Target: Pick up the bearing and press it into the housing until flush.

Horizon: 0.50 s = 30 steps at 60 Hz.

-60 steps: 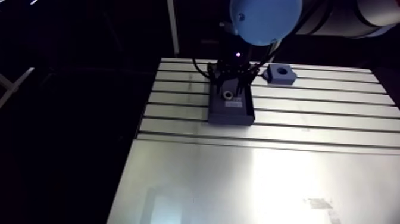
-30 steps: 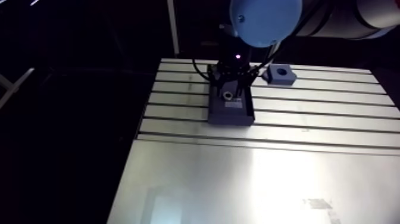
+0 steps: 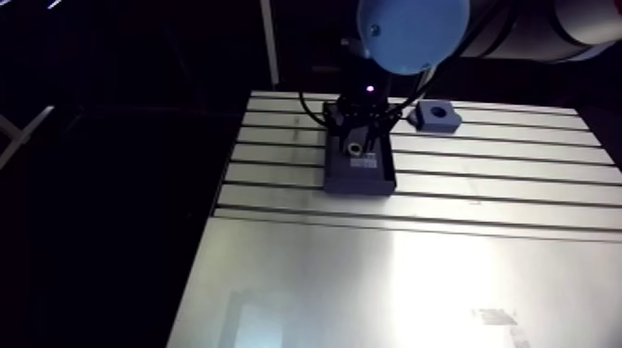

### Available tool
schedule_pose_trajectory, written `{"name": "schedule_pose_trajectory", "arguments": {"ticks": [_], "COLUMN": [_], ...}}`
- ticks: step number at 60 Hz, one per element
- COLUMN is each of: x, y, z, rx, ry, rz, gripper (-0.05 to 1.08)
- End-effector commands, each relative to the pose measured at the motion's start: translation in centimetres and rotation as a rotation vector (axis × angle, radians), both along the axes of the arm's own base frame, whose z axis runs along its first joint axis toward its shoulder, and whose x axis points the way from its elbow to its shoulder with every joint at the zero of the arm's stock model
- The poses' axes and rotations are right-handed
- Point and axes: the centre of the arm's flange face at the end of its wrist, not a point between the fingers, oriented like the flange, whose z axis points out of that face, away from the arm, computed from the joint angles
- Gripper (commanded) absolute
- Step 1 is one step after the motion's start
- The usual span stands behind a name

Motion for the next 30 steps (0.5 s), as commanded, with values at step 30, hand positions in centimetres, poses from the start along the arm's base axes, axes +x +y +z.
{"name": "schedule_pose_trajectory", "arguments": {"ticks": [30], "x": [0.04], "y": [-0.08], "z": [-0.05], "rx": [0.0], "ry": [-0.002], "rz": [0.003], "gripper": [0.55]}}
